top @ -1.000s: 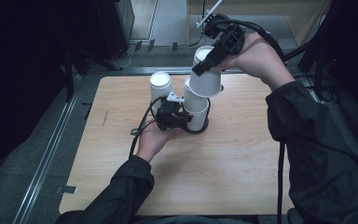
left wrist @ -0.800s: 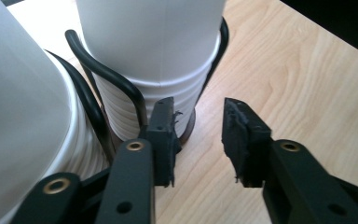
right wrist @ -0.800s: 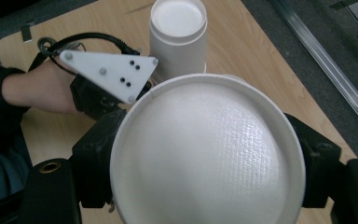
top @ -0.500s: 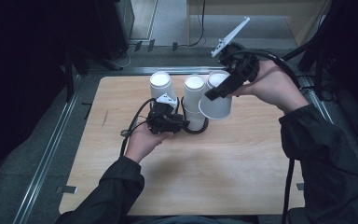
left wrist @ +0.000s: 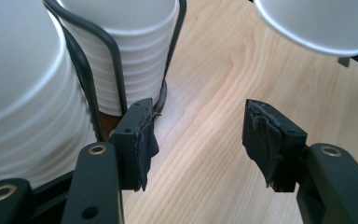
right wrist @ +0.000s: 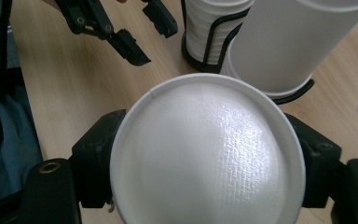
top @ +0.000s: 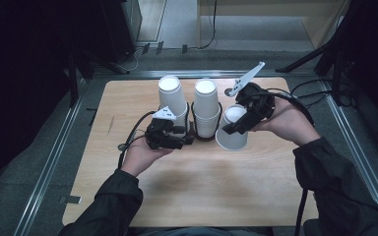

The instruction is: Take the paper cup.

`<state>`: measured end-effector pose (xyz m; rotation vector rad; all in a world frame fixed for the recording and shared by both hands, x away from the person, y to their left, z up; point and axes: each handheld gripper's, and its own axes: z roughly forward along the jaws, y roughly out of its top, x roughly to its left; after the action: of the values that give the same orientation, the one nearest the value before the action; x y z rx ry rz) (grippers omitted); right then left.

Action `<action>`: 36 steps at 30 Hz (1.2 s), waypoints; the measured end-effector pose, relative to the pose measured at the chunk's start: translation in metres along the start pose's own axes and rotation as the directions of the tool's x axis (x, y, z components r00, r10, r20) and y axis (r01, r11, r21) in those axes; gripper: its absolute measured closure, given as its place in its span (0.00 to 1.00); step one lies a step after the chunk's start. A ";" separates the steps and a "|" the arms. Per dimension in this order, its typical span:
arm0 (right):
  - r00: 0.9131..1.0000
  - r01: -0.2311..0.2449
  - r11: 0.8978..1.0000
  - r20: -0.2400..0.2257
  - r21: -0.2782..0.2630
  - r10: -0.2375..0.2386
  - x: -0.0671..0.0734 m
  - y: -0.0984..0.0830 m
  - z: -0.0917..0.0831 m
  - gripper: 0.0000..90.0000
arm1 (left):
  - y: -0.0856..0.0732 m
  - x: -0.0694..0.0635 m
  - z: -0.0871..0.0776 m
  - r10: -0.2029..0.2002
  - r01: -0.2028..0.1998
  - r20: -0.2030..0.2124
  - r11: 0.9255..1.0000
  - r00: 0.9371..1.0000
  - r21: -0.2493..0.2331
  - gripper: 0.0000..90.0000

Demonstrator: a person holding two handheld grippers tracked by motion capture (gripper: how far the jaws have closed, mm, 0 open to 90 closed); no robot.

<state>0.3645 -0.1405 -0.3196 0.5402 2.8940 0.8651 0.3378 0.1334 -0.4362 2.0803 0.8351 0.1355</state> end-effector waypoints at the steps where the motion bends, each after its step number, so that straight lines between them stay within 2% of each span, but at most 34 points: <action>1: 1.000 0.000 1.000 0.000 0.000 0.000 0.000 0.000 0.000 0.27 | -0.003 0.001 0.000 0.004 -0.004 0.006 1.000 1.000 -0.002 0.49; 4: 1.000 0.002 1.000 -0.022 -0.013 -0.002 0.001 -0.013 0.013 0.27 | -0.013 0.003 -0.001 0.017 -0.016 0.015 1.000 1.000 -0.011 0.49; 7: 0.999 0.030 0.999 -0.029 -0.012 -0.031 0.004 -0.022 0.023 0.27 | -0.020 0.005 -0.002 0.017 -0.016 0.032 0.999 0.999 -0.032 0.49; 9: 0.999 0.033 0.999 -0.034 -0.012 -0.033 0.005 -0.024 0.026 0.27 | -0.022 0.005 -0.002 0.013 -0.012 0.038 0.999 0.999 -0.034 0.48; 11: 0.999 0.025 1.000 -0.043 -0.018 -0.025 0.005 -0.034 0.037 0.27 | -0.024 0.006 -0.002 0.009 -0.008 0.048 1.000 0.999 -0.026 0.48; 13: 0.999 0.021 1.000 -0.047 -0.021 -0.022 0.005 -0.037 0.041 0.27 | -0.026 0.005 -0.002 0.027 -0.026 0.041 0.999 0.999 -0.028 0.47; 14: 0.998 0.015 0.999 -0.058 -0.040 -0.017 0.005 -0.044 0.047 0.27 | -0.028 0.005 -0.002 0.037 -0.035 0.042 0.999 0.998 -0.032 0.47; 22: 0.997 0.008 0.998 -0.074 -0.056 -0.012 0.012 -0.062 0.072 0.27 | -0.037 0.003 0.000 0.083 -0.081 0.054 0.996 0.995 -0.037 0.44; 25: 0.996 -0.001 0.997 -0.084 -0.077 -0.006 0.013 -0.064 0.076 0.27 | -0.040 0.003 -0.001 0.094 -0.091 0.060 0.995 0.994 -0.045 0.43; 26: 0.995 -0.008 0.995 -0.100 -0.104 -0.003 0.014 -0.068 0.080 0.27 | -0.043 0.003 -0.002 0.109 -0.106 0.060 0.993 0.992 -0.051 0.43; 27: 0.995 -0.008 0.995 -0.100 -0.104 -0.003 0.014 -0.068 0.080 0.27 | -0.043 0.003 -0.002 0.109 -0.106 0.060 0.993 0.992 -0.051 0.43; 28: 0.992 -0.033 0.992 -0.128 -0.124 0.017 0.013 -0.072 0.084 0.27 | -0.045 0.004 -0.001 0.109 -0.106 0.061 0.993 0.992 -0.048 0.43; 31: 0.991 -0.048 0.991 -0.129 -0.123 0.032 0.012 -0.076 0.087 0.27 | -0.045 0.006 0.000 0.102 -0.101 0.051 0.995 0.993 -0.020 0.43; 33: 0.992 -0.050 0.990 -0.121 -0.134 0.033 0.013 -0.077 0.089 0.27 | -0.045 0.007 0.002 0.094 -0.093 0.074 0.996 0.993 -0.012 0.43; 34: 0.991 -0.053 0.986 -0.127 -0.158 0.033 0.013 -0.079 0.092 0.27 | -0.046 0.008 0.004 0.093 -0.092 0.102 0.996 0.990 -0.008 0.41; 35: 0.991 -0.053 0.986 -0.127 -0.158 0.033 0.013 -0.079 0.092 0.27 | -0.046 0.008 0.004 0.093 -0.092 0.102 0.996 0.990 -0.008 0.40; 36: 0.992 -0.046 0.986 -0.122 -0.162 0.026 0.014 -0.080 0.094 0.27 | -0.047 0.009 0.005 0.091 -0.090 0.127 0.996 0.988 -0.010 0.39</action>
<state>0.3418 -0.1491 -0.4419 0.5451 2.8889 1.1677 0.3225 0.1543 -0.4765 2.0998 0.6628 0.0522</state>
